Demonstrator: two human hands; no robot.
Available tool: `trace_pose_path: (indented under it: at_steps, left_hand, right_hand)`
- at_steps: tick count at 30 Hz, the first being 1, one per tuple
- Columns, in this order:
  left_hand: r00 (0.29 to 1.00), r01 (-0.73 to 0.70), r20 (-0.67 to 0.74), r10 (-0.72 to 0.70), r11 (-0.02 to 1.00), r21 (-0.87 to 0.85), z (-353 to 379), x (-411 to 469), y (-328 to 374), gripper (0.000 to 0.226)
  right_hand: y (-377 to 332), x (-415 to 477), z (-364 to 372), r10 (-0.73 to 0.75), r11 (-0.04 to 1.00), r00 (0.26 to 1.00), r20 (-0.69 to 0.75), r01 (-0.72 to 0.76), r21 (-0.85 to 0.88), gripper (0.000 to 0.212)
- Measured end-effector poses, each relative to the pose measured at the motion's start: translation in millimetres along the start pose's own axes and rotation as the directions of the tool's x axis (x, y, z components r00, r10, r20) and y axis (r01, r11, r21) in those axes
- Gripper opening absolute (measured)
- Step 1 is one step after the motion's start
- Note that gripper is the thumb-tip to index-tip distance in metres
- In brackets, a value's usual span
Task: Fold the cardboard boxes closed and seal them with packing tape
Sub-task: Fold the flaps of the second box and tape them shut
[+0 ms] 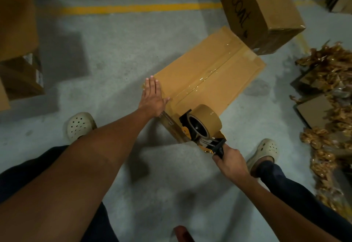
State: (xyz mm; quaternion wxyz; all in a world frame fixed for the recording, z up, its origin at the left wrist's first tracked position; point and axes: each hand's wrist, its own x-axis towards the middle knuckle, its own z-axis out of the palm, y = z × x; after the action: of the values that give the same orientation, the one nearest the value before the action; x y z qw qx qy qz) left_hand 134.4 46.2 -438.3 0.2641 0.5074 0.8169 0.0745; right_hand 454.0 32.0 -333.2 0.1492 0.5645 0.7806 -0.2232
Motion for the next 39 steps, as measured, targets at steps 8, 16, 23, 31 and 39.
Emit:
trace_pose_path:
  at_steps: [8,16,23,31,39]
  left_hand:
    - [1.0,-0.002,-0.001,0.002,1.0,-0.02,3,3,-2,0.087]
    - [0.891,0.26,-0.23,-0.393,0.853,-0.452,15,10,50,0.081]
    - [0.731,0.166,-0.376,-0.569,0.683,-0.711,32,25,55,0.078]
    - [0.712,0.118,-0.407,-0.572,0.668,-0.734,46,28,48,0.076]
    - [0.864,0.303,-0.152,-0.481,0.735,-0.606,13,12,20,0.095]
  right_hand:
    - [13,-14,6,0.028,0.999,1.0,0.002,-0.028,-0.029,0.026]
    - [15,-11,7,0.042,0.996,0.999,0.008,-0.042,-0.074,0.026]
    - [22,0,3,0.027,1.0,0.999,0.028,-0.028,0.008,0.019]
    - [28,3,2,0.028,0.997,0.999,0.044,-0.031,0.075,0.015]
    - [27,1,0,0.014,0.998,0.999,0.051,-0.017,0.062,0.017]
